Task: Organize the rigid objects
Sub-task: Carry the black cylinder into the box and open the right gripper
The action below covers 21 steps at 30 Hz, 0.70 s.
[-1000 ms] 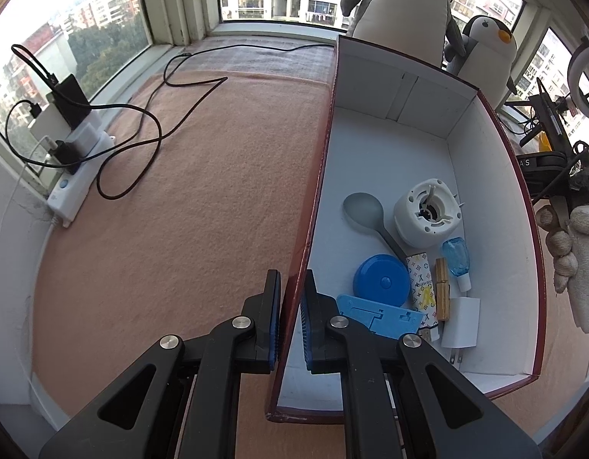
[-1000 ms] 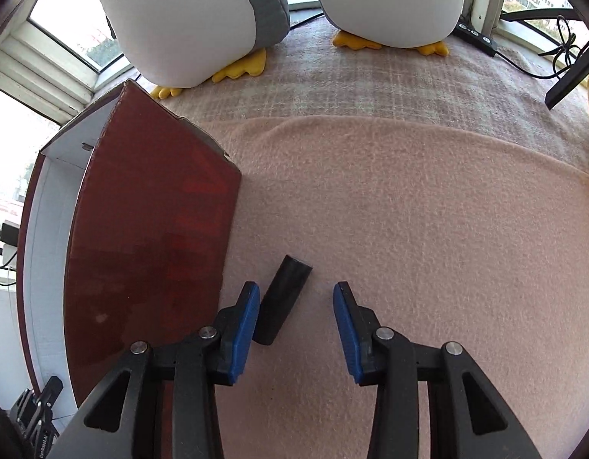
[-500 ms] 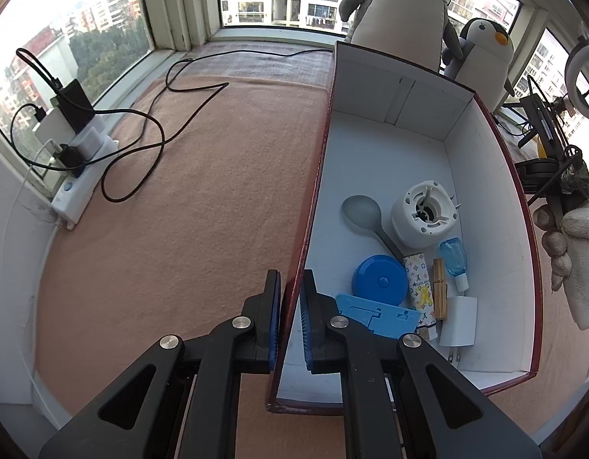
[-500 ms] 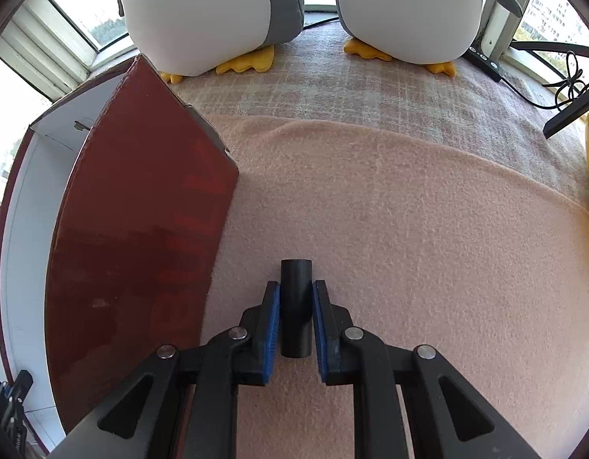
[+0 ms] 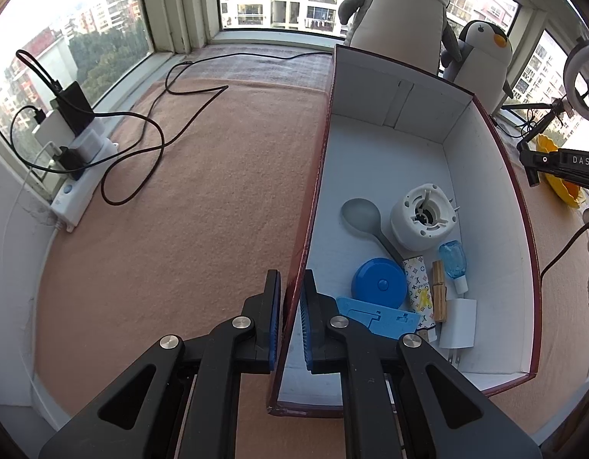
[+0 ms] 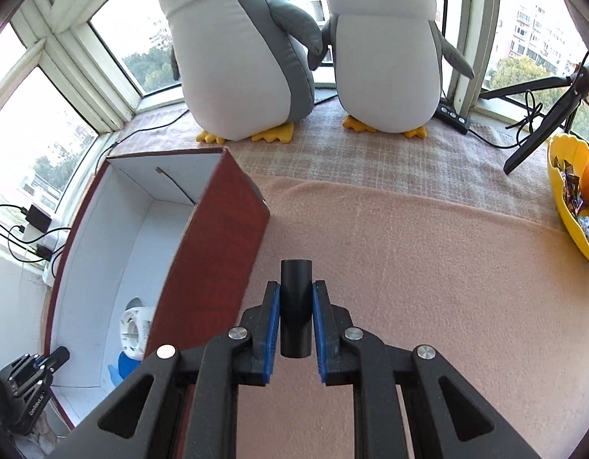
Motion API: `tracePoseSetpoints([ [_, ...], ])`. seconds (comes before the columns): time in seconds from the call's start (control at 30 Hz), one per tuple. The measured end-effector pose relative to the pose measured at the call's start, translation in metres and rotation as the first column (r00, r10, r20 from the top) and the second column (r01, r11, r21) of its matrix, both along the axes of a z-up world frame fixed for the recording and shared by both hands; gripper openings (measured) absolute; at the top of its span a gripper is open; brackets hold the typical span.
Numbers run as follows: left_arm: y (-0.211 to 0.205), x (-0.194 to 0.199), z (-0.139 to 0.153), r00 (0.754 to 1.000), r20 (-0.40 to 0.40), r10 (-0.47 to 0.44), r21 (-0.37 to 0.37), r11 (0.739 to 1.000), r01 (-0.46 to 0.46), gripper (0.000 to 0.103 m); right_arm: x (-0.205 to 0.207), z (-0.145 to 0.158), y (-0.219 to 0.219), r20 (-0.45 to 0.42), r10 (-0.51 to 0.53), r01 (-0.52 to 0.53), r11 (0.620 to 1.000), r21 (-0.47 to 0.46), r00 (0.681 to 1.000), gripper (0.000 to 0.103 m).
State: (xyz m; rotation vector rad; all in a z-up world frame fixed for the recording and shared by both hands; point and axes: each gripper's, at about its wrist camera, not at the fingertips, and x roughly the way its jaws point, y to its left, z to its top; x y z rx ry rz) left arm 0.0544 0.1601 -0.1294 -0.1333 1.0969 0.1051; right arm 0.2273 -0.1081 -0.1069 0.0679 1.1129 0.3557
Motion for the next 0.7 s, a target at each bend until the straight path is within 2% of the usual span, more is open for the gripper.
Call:
tracePoseSetpoints([
  [0.17,-0.001,0.001,0.000,1.000,0.002,-0.002,0.000,1.000,0.002,0.009,-0.024,0.035,0.017,0.095,0.101,-0.101,0.995,-0.003,0.990,0.015],
  [0.3,-0.001,0.001,0.000,1.000,0.004,-0.002,0.003,1.000,0.002,0.007,-0.046,0.051,0.043,0.127,0.183,-0.185,0.983,0.005,0.975,0.015],
  [0.47,-0.001,0.001,0.001,1.000,0.007,-0.005,0.011,1.000,0.005,0.006,-0.071,0.058,0.076,0.147,0.284,-0.284,0.959,-0.022,0.947,0.015],
  [0.7,-0.001,-0.001,0.001,1.000,0.015,-0.001,0.008,1.000,0.001,0.006,-0.088,0.048,0.111,0.139,0.368,-0.363,0.930,-0.066,0.919,0.015],
])
